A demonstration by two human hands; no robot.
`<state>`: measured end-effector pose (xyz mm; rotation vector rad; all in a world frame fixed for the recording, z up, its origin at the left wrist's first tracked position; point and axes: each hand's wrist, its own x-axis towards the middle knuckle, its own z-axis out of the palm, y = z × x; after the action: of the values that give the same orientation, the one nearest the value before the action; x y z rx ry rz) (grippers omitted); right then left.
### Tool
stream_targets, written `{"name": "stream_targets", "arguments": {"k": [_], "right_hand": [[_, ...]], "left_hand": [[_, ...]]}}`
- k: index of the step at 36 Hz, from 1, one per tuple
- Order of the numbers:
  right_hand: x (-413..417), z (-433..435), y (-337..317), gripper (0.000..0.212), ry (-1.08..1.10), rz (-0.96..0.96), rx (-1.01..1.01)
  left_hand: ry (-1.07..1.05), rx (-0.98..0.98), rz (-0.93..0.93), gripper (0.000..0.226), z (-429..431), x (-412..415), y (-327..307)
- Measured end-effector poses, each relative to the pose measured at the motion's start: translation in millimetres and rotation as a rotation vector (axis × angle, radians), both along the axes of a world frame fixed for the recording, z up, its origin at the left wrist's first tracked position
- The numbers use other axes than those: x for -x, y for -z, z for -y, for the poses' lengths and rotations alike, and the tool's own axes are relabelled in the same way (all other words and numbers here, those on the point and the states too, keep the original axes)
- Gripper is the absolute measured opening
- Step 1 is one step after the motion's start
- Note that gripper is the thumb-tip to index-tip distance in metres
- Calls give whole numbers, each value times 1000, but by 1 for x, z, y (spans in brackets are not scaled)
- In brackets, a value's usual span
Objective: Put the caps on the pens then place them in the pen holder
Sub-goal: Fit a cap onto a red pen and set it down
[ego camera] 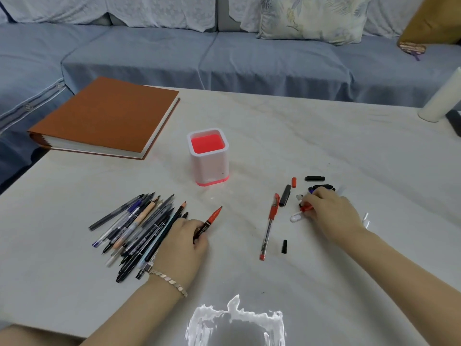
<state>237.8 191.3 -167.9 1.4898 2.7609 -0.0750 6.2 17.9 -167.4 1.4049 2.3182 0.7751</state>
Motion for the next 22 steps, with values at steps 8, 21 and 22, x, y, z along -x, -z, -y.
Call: {"name": "stream_targets", "arguments": {"k": [8,21,22], "right_hand": [[11,23,-18,15,71,-377,81],[29,91,-59,15,382,-1423,843],[30,93,-60,15,385,-1448,877]], "left_hand": [[-9,-150,458,24,-5,-19,-34],[143,-150,593,37,1,-40,-52],[142,-149,594,36,1,-41,-53]]}}
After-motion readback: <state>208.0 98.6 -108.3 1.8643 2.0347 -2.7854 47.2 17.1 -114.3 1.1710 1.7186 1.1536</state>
